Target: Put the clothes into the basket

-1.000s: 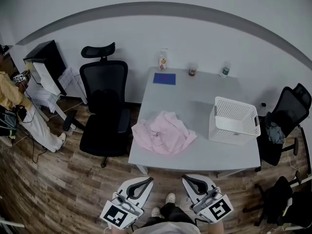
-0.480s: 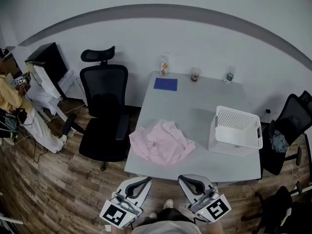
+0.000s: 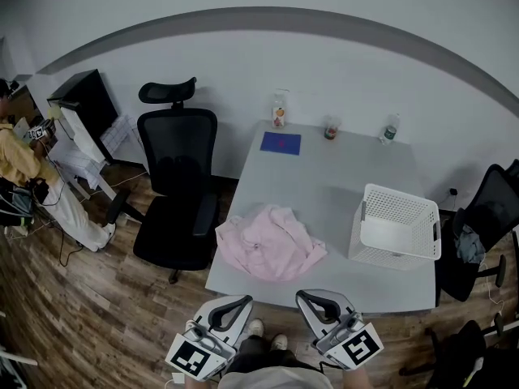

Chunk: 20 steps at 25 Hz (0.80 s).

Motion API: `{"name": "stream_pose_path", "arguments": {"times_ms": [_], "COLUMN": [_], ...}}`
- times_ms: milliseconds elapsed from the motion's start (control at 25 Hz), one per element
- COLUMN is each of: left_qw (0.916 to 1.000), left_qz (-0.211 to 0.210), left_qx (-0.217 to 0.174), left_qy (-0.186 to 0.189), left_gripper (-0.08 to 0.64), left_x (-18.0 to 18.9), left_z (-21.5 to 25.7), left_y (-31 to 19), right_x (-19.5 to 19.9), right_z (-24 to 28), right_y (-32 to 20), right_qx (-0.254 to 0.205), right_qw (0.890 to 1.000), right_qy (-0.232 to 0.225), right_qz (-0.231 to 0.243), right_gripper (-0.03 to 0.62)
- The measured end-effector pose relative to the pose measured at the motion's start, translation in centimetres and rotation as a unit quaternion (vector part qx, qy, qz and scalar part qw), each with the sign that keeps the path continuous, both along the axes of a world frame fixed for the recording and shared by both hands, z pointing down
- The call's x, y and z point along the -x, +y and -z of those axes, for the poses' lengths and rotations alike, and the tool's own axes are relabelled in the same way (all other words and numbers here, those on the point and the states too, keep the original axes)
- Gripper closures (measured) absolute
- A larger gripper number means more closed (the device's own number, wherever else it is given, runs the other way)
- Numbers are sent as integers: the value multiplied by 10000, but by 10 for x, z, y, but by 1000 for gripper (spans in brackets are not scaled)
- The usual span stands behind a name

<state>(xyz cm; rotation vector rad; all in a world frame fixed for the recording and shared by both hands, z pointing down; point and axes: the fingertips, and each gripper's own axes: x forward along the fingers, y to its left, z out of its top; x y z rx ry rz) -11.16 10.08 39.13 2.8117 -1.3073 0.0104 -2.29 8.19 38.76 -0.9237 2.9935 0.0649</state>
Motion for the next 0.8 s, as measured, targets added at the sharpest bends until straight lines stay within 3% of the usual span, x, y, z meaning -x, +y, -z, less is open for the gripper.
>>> {"name": "stream_pose_path", "arguments": {"times_ms": [800], "left_qw": [9999], "left_qz": [-132], "left_qx": [72], "left_qy": [39], "left_gripper": [554], "left_x": [13], "left_z": [-14], "left_y": [-92], "right_x": [13], "right_z": [-15], "right_y": [-91], "right_qx": [137], "right_qw": [9999], "right_qy": [79], "right_qz": [-45], "right_gripper": [588]}}
